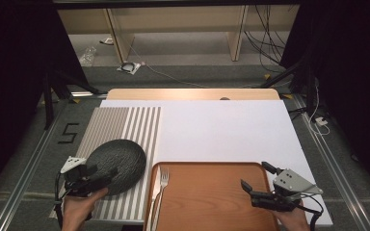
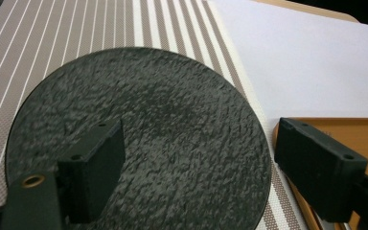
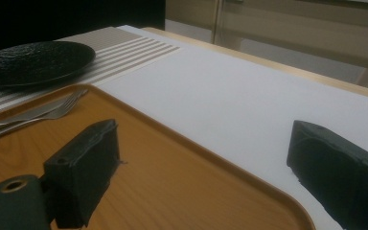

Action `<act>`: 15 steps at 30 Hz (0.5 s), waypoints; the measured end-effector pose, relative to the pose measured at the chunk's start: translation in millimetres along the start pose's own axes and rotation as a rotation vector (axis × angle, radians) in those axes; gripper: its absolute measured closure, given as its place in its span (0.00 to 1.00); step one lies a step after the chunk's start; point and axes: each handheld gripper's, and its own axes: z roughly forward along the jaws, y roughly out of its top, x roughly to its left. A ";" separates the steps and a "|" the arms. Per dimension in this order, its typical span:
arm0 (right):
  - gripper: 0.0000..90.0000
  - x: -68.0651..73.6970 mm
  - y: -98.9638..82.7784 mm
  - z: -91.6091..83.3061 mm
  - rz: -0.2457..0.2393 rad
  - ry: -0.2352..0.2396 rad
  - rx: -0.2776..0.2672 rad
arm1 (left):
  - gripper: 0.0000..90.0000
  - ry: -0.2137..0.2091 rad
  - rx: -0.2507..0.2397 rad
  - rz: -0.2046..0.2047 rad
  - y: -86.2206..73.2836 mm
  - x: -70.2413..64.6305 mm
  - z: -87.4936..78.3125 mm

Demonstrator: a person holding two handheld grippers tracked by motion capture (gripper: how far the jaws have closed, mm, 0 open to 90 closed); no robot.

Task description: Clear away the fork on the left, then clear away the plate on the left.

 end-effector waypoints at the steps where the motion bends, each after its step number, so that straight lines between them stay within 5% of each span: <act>1: 0.13 -0.3 0.0 -0.4 -0.001 0.000 -0.001 | 0.20 0.010 0.009 -0.018 -1.9 2.6 -0.1; 4: 0.13 -0.4 -0.1 -0.3 -0.001 0.001 0.000 | 0.20 0.035 0.030 -0.015 -3.3 4.3 -0.2; 15: 0.13 -0.2 0.3 -1.1 -0.003 0.002 0.004 | 0.20 0.083 0.036 -0.106 -8.7 16.3 -5.2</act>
